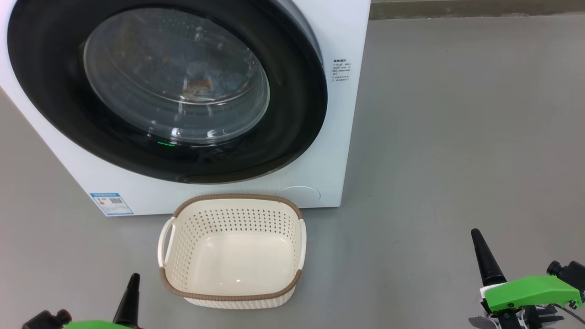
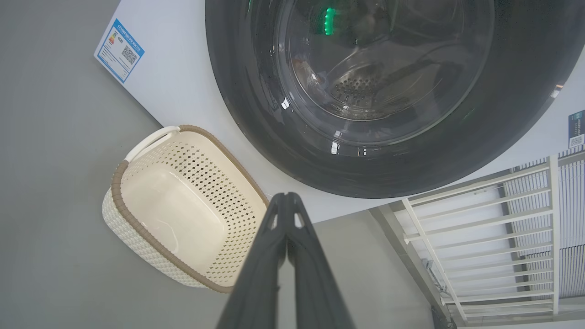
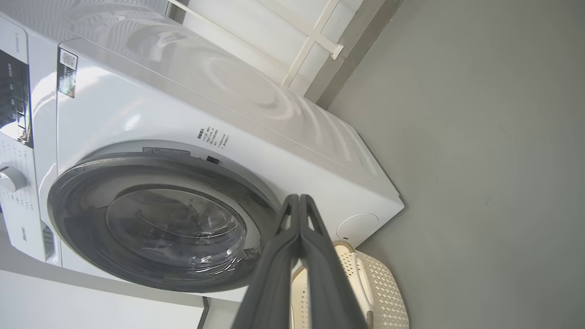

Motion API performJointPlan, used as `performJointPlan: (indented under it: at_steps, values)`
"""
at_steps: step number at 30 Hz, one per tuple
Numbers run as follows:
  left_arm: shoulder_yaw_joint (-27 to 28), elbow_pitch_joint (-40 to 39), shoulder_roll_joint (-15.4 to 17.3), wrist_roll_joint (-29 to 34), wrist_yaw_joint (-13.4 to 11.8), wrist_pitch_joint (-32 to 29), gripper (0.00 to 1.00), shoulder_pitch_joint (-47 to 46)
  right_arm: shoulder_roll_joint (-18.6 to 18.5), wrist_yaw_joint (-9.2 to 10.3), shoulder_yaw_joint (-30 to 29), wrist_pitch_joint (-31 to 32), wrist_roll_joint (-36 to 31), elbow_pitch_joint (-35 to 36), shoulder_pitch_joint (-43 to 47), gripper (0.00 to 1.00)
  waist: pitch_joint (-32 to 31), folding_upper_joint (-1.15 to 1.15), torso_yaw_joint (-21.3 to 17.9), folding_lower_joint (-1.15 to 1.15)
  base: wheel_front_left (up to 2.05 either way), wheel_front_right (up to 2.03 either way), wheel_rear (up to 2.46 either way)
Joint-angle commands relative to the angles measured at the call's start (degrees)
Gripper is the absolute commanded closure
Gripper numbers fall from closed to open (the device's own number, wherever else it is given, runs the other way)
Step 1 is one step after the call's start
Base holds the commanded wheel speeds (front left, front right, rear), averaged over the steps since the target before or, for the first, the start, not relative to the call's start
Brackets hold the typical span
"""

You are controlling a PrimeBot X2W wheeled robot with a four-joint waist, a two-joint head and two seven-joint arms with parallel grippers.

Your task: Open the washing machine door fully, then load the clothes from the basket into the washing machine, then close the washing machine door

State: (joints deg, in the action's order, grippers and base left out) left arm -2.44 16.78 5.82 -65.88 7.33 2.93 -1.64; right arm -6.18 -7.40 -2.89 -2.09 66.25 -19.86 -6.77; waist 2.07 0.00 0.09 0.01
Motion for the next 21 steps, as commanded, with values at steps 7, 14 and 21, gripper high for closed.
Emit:
performJointPlan:
  at_steps: [7,14,21]
  values:
    - [2.59,-1.74,0.26,-4.22,0.12,-1.45,1.00,-2.88,0.26,-0.06,-0.21,1.27,4.48,2.32,-0.24,1.00,-0.26,0.00,-0.01,0.00,0.00,0.00,0.00]
    - [3.49,-1.90,-0.16,-7.89,0.12,-2.64,1.00,-3.14,0.75,-0.07,-0.77,2.46,7.94,2.89,-0.11,1.00,-0.52,0.00,-0.02,0.00,0.00,0.00,0.00]
    - [4.40,-2.07,-0.59,-11.54,0.13,-3.83,1.00,-3.40,1.24,-0.07,-1.33,3.65,11.38,3.45,0.03,1.00,-0.79,0.00,-0.04,0.00,0.00,0.00,0.00]
